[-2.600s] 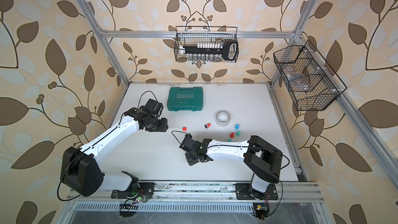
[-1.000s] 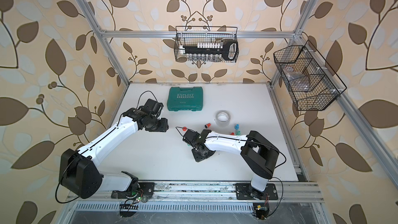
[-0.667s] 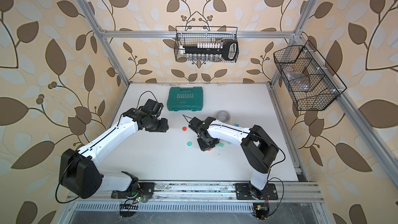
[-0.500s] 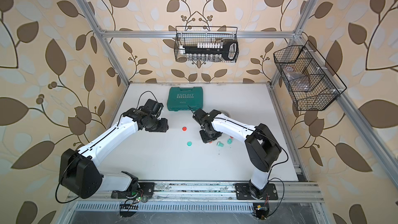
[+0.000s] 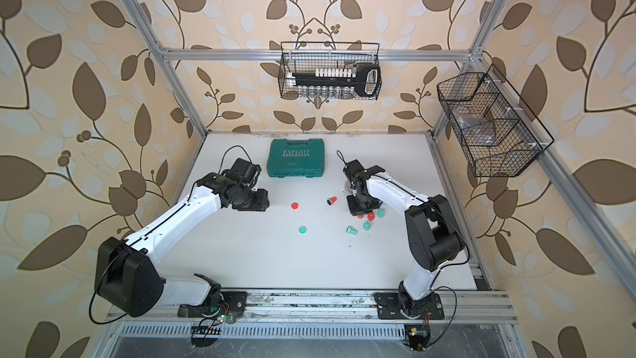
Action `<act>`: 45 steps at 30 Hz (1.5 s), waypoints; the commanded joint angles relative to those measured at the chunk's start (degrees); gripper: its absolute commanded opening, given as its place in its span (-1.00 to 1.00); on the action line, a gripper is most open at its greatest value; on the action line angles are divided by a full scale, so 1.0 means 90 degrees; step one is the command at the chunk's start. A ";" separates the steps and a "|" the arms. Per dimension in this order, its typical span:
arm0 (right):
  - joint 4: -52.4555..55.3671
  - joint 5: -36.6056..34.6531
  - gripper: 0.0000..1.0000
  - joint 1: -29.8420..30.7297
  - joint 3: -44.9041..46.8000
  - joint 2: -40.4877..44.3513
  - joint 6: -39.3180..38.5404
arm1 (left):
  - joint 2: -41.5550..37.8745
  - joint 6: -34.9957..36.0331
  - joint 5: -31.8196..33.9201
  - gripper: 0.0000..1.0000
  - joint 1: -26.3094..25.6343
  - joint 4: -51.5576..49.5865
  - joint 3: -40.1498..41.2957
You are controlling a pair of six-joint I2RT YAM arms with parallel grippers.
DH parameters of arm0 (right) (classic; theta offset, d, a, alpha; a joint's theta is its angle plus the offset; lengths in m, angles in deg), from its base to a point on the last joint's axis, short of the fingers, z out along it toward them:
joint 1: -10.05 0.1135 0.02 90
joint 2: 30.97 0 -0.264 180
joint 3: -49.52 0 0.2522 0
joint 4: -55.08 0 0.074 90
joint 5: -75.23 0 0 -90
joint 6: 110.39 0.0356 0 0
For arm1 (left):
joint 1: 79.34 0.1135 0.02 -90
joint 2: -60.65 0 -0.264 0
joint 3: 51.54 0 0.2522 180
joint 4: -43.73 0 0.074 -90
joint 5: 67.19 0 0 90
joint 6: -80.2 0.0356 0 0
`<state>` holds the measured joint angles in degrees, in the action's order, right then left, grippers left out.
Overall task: Close the stamp cap
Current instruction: Place the stamp at the center of the board, then pick up the stamp from the center of the board.
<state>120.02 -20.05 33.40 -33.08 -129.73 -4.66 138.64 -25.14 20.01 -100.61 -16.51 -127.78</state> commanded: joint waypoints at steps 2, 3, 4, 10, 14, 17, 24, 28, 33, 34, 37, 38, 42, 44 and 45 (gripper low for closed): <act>-0.0377 0.0079 -1.00 -0.0063 0.0158 -0.0183 -0.0236 | 0.0064 0.0059 0.0069 0.07 0.0051 -0.0069 -0.0079; -0.0433 0.0079 -1.00 -0.0063 0.0178 -0.0207 -0.0248 | 0.0063 0.0055 0.0078 0.07 0.0057 -0.0065 -0.0079; -0.0491 0.0079 -0.99 -0.0067 0.0194 -0.0235 -0.0253 | 0.0071 0.0054 0.0083 0.07 0.0058 -0.0066 -0.0072; -0.0598 0.0010 -0.79 -0.0061 0.0143 -0.0504 -0.0302 | 0.0075 0.0053 0.0089 0.07 0.0060 -0.0070 -0.0070; -0.0529 0.0019 -0.64 -0.0060 0.0058 -0.0536 -0.0302 | 0.0084 0.0053 0.0084 0.07 0.0059 -0.0070 -0.0070; -0.0405 0.0010 -0.49 -0.0060 -0.0030 -0.0360 -0.0283 | 0.0079 0.0053 0.0068 0.07 0.0059 -0.0070 -0.0068; 0.0152 -0.0078 -0.36 -0.0039 -0.0329 0.0166 -0.0326 | 0.0028 0.0054 0.0050 0.07 0.0059 -0.0070 -0.0079; 0.0219 0.0163 -0.34 0.0186 -0.0185 0.0590 -0.0469 | -0.0012 0.0051 0.0033 0.07 0.0059 -0.0060 -0.0070; 0.0216 0.0594 -0.27 0.0576 0.0322 0.0823 -0.0555 | -0.0041 0.0053 0.0005 0.07 0.0059 -0.0060 -0.0051; 0.0216 0.0590 -0.25 0.0659 0.0424 0.0878 -0.0570 | -0.0053 0.0051 -0.0010 0.07 0.0060 -0.0060 -0.0045; 0.0077 0.0521 -0.16 0.0765 0.0809 0.1073 -0.0585 | -0.0072 0.0039 -0.0039 0.07 0.0060 -0.0041 -0.0031; -0.0018 0.0523 -0.13 0.0773 0.0931 0.1090 -0.0574 | -0.0070 0.0042 -0.0042 0.07 0.0060 -0.0032 -0.0031; -0.0185 0.0774 -0.08 0.0758 0.0989 0.0881 -0.0518 | -0.0044 0.0039 -0.0053 0.07 0.0060 -0.0050 -0.0050; -0.0239 0.0784 -0.06 0.0759 0.0981 0.0745 -0.0517 | -0.0053 0.0039 -0.0037 0.07 0.0057 -0.0048 -0.0031; -0.0280 0.0819 -0.04 0.0764 0.0988 0.0673 -0.0517 | -0.0070 0.0035 -0.0028 0.07 0.0058 -0.0051 -0.0023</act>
<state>119.03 -14.30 40.20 -24.43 -121.84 -9.45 139.30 -25.14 19.94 -100.61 -16.51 -127.78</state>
